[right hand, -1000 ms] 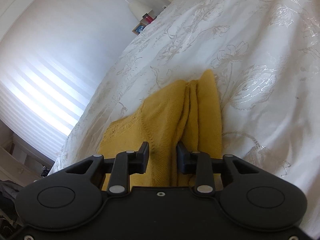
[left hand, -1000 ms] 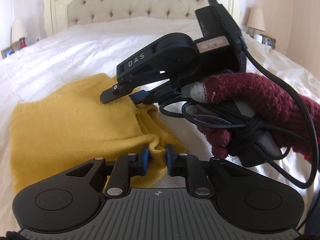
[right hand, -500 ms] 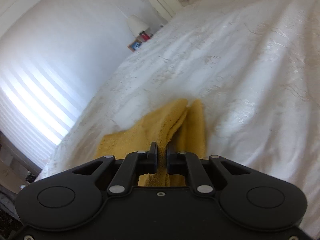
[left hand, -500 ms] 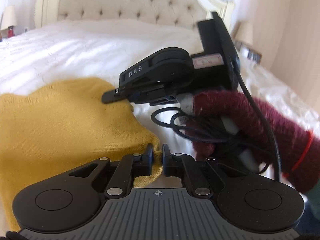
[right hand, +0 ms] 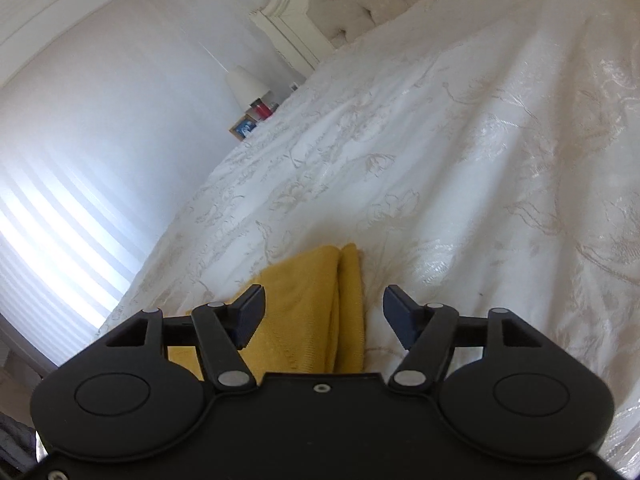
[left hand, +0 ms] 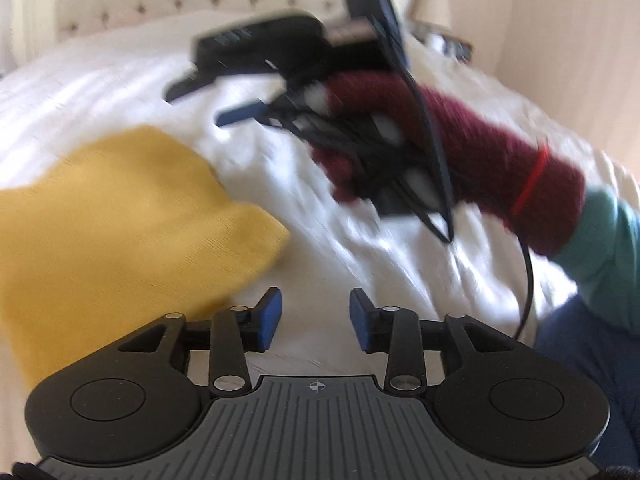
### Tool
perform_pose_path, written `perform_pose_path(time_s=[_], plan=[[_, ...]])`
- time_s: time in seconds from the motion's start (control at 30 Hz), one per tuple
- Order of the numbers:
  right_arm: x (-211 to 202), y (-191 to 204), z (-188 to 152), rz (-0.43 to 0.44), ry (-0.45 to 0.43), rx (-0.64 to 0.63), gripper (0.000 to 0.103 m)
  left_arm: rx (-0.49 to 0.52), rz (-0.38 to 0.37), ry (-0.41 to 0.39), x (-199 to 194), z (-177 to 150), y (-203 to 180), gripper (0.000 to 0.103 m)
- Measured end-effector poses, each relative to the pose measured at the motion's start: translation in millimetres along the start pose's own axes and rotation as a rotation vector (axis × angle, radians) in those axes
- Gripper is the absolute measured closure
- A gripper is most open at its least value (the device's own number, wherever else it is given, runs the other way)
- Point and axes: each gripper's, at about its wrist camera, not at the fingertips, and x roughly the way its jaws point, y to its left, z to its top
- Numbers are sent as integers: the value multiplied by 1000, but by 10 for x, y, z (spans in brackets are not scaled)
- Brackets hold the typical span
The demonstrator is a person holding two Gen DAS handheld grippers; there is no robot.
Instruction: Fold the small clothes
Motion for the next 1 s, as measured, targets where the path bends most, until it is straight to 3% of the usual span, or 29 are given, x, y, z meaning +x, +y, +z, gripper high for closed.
perform_pose_path(time_s=[0.13,0.27,0.33,0.43,0.6,0.67,0.73,0.8,1.0], plan=[[47,153,-14,49,2,-67,32,-83,78,-105,-271,73,279,53],[119,283,-71,36,33,-143,32,-199,246,-158,-295,308,625,41],[153,338,-102,32,49,-177,32,-261,329,-180,-304,335,830,41],[200,434,-152,19,65,-236,32,-310,448,-164,-221,387,1104,40],[285,617,-281,-1,101,-380,32,-322,572,-89,-7,394,1457,40],[354,646,-332,-31,123,-423,32,-352,594,-43,74,347,1656,37],[443,638,-383,-95,154,-456,32,-381,593,-29,132,281,1766,27],[523,564,-439,-217,190,-481,30,-412,599,-35,56,227,1823,12],[461,352,-357,-176,182,-323,27,-557,505,-78,-144,105,1893,14]])
